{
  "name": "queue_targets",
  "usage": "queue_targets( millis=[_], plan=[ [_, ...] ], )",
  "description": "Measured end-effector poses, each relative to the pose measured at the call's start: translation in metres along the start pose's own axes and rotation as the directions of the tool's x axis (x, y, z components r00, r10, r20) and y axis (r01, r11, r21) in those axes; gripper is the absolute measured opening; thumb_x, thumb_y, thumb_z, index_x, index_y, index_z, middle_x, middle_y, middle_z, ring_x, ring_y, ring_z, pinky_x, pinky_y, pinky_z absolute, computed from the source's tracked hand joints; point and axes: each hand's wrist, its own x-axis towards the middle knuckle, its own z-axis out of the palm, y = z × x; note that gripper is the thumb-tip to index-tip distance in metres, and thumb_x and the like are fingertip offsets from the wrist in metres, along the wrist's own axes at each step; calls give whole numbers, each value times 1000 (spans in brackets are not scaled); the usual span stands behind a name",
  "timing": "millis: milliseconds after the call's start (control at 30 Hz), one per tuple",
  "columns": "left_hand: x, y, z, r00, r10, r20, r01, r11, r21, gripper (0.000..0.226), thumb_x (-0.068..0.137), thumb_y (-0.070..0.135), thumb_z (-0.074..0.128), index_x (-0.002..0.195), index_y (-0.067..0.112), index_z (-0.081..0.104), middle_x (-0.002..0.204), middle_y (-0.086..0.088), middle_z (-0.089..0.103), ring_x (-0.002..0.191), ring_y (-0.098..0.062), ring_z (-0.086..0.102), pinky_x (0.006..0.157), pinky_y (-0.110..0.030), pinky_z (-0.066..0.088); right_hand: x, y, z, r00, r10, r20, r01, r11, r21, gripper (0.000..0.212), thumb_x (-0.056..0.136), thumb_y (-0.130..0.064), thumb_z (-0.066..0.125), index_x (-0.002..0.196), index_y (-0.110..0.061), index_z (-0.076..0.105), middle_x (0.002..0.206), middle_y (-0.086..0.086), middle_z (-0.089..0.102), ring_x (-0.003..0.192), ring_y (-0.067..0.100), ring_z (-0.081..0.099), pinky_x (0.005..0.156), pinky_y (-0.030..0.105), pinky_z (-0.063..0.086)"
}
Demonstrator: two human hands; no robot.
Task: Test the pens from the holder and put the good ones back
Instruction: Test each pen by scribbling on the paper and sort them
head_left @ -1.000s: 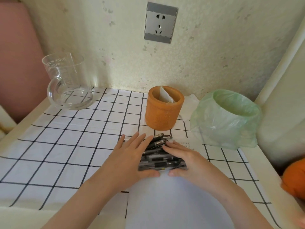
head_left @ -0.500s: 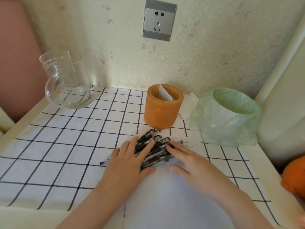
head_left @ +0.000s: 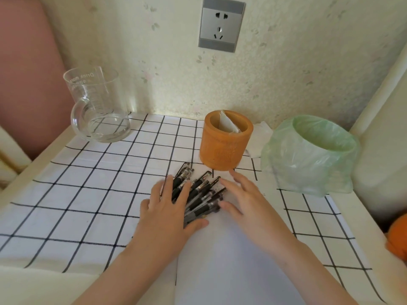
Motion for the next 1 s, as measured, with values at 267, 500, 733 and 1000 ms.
queue_targets(
  millis=[267, 500, 733, 1000],
  plan=[
    [6, -11, 17, 884, 452, -118, -429, 886, 177, 53, 90, 46, 24, 142, 38, 30, 149, -5, 34, 136, -30, 23, 91, -62, 41, -17, -7, 1, 998, 57, 2, -57, 992, 115, 21, 94, -21, 55, 112, -21, 64, 115, -10, 54, 108, 8, 51, 90, 18, 37],
    [3, -5, 33, 949, 207, -237, -176, 974, 144, 50, 86, 37, 30, 136, 36, 38, 142, -5, 46, 127, -27, 38, 80, -59, 49, -19, -6, 2, 940, 171, 296, -137, 982, -134, 64, 99, -46, 32, 152, -26, 0, 159, -5, -14, 146, 12, -11, 118, 32, -1],
    [3, -3, 27, 974, -62, -217, 71, 997, 36, 47, 85, 28, 46, 132, 25, 51, 141, -23, 41, 126, -36, 42, 79, -58, 46, -22, -4, 2, 884, 245, 399, -117, 940, -319, 71, 98, -52, 24, 149, -22, -16, 156, 0, -27, 144, 18, -22, 119, 39, -4],
    [3, 11, 11, 970, -202, -135, 217, 970, 110, 63, 97, 43, 24, 146, 26, -12, 154, -22, -11, 143, -37, -3, 108, -53, 24, -24, 2, -7, 865, 270, 422, -139, 938, -316, 71, 99, -50, 29, 149, -25, -15, 156, -3, -26, 145, 18, -19, 119, 38, -1]
  ],
)
